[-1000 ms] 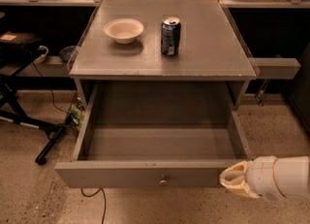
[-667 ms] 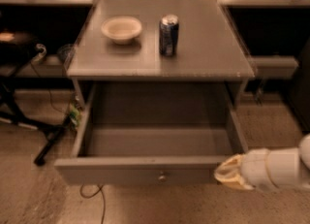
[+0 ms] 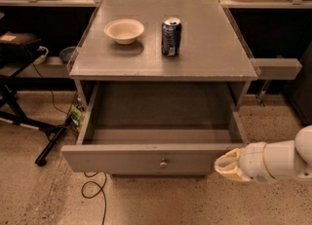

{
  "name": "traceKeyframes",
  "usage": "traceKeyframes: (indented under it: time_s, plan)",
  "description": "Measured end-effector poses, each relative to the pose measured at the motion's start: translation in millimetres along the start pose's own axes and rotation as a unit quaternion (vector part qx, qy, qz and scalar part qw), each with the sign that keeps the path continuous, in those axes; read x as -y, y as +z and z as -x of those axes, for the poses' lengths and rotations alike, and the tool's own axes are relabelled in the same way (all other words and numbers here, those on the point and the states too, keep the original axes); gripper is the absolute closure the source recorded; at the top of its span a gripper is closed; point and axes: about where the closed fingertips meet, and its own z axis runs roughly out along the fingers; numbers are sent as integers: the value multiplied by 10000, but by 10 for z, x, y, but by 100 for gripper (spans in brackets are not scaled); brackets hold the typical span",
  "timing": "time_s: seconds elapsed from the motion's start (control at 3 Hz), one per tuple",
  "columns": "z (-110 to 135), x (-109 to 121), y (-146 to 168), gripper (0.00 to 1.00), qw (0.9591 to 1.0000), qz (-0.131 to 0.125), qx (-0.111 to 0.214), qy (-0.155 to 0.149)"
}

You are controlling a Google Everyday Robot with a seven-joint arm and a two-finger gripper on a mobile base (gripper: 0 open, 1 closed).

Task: Close top drawer

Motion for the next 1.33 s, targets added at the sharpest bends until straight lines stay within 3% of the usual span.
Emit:
traceKeyframes:
  time_s: [0.33, 0.67, 1.0, 1.33]
  plan:
    - [80, 252, 128, 100, 9999, -69, 129, -64]
    - [78, 240, 125, 100, 9999, -69, 129, -65]
    - [248, 676, 313, 100, 9994, -123, 248, -188]
    - [250, 685, 318, 100, 9994, -160, 252, -188]
